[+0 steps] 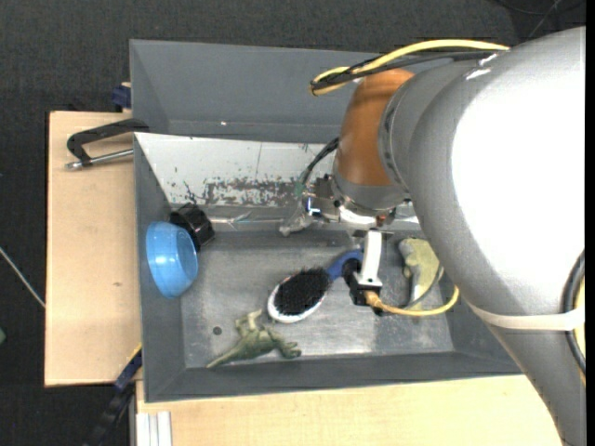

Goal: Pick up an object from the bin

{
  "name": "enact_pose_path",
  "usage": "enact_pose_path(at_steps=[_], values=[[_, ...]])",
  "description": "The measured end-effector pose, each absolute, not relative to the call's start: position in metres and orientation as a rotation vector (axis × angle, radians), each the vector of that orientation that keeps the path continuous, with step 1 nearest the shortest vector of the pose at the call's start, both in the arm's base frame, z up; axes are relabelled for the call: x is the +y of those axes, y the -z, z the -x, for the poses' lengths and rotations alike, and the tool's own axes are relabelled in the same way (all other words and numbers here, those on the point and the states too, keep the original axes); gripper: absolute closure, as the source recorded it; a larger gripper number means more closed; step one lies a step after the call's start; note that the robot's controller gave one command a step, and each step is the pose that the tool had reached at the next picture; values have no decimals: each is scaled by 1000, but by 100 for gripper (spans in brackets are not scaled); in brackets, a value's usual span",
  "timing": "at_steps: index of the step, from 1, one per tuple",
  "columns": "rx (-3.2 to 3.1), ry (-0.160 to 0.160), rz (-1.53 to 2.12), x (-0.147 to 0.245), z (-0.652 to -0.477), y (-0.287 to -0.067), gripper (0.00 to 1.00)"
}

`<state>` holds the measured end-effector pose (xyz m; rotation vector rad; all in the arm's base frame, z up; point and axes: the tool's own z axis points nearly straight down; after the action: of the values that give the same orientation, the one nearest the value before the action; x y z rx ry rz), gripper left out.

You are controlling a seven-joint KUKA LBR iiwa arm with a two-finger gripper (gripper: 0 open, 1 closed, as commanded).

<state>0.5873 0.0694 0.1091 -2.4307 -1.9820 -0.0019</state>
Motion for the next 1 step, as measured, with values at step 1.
enact_pose_path(at_steps=[1], values=[[-2215,1,2240,53,-523,-96,0]])
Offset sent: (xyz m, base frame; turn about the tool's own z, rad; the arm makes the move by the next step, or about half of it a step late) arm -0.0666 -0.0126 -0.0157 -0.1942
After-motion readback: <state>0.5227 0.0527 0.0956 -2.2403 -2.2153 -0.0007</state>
